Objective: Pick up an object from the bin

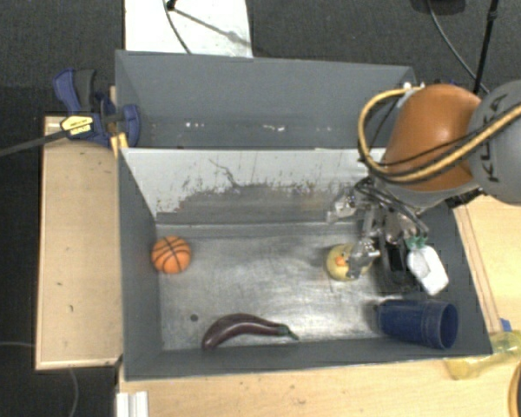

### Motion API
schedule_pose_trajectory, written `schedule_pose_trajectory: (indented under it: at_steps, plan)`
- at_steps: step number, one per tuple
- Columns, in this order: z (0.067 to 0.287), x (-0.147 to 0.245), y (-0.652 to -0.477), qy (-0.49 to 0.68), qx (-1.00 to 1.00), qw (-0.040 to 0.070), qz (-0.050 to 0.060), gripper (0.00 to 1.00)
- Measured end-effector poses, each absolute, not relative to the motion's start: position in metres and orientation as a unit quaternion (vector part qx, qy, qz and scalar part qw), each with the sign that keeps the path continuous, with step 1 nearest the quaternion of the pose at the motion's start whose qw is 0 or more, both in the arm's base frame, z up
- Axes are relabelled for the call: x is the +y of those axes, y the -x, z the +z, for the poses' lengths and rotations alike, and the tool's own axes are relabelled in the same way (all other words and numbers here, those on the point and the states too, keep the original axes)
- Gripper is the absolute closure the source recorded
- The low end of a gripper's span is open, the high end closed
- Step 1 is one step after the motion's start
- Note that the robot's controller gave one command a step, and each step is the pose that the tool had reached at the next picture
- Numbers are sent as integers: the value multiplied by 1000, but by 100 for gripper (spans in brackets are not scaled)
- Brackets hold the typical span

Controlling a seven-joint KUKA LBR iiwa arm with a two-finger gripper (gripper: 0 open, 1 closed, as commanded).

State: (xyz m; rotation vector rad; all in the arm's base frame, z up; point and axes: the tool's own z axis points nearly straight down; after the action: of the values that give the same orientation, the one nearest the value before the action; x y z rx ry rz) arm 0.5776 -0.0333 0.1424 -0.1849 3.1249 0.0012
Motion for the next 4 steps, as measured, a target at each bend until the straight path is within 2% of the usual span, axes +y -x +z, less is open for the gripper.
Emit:
schedule_pose_trajectory:
  at_steps: [1,2,3,4]
  plan:
    - [137,-80,-572,76,997,-2,1,0]
    - [146,-86,-577,136,991,3,-1,0]
    - [69,-82,-589,236,972,2,0,0]
    - [74,-87,-590,293,956,8,3,100]
